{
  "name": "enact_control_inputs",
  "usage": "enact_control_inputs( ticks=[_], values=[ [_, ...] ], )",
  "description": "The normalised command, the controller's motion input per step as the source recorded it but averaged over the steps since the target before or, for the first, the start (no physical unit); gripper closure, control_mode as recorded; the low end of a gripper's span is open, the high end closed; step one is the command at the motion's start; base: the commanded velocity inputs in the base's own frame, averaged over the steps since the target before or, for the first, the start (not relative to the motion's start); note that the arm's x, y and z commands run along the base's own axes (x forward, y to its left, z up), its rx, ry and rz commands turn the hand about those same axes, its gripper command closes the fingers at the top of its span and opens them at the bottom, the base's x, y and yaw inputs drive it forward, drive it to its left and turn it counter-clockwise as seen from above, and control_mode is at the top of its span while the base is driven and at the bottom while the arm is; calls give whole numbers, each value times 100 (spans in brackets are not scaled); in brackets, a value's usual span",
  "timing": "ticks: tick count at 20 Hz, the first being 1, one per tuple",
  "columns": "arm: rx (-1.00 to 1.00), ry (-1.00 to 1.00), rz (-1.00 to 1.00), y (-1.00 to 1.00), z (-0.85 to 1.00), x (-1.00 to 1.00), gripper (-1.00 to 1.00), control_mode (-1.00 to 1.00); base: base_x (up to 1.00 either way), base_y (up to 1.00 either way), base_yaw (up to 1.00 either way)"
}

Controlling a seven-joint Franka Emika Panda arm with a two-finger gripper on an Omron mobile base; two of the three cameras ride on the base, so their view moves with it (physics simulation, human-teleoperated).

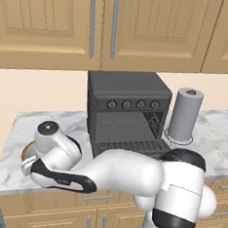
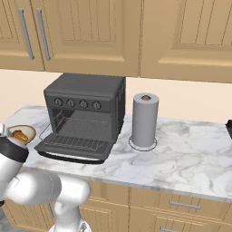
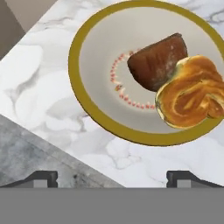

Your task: Pick up the heated bread from the toaster oven and place it in the bowl. Then move the bread bowl to the dining counter.

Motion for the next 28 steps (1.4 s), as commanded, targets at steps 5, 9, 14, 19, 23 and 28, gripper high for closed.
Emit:
enact_control_inputs(
  ticks=[5, 9, 14, 19, 23, 28],
  values=[
    [-22, 0, 11, 17, -7, 2, -100, -100, 0, 0, 0],
    [-10, 0, 0, 2, -7, 23, -100, -100, 0, 0, 0],
    [-8, 0, 0, 0, -24, 20, -100, -100, 0, 0, 0],
    [-7, 0, 0, 0, -28, 21, -100, -100, 0, 0, 0],
    [-8, 0, 0, 0, -36, 20, -100, -100, 0, 0, 0],
    [-7, -3, 0, 0, -23, 29, -100, -100, 0, 0, 0]
  ],
)
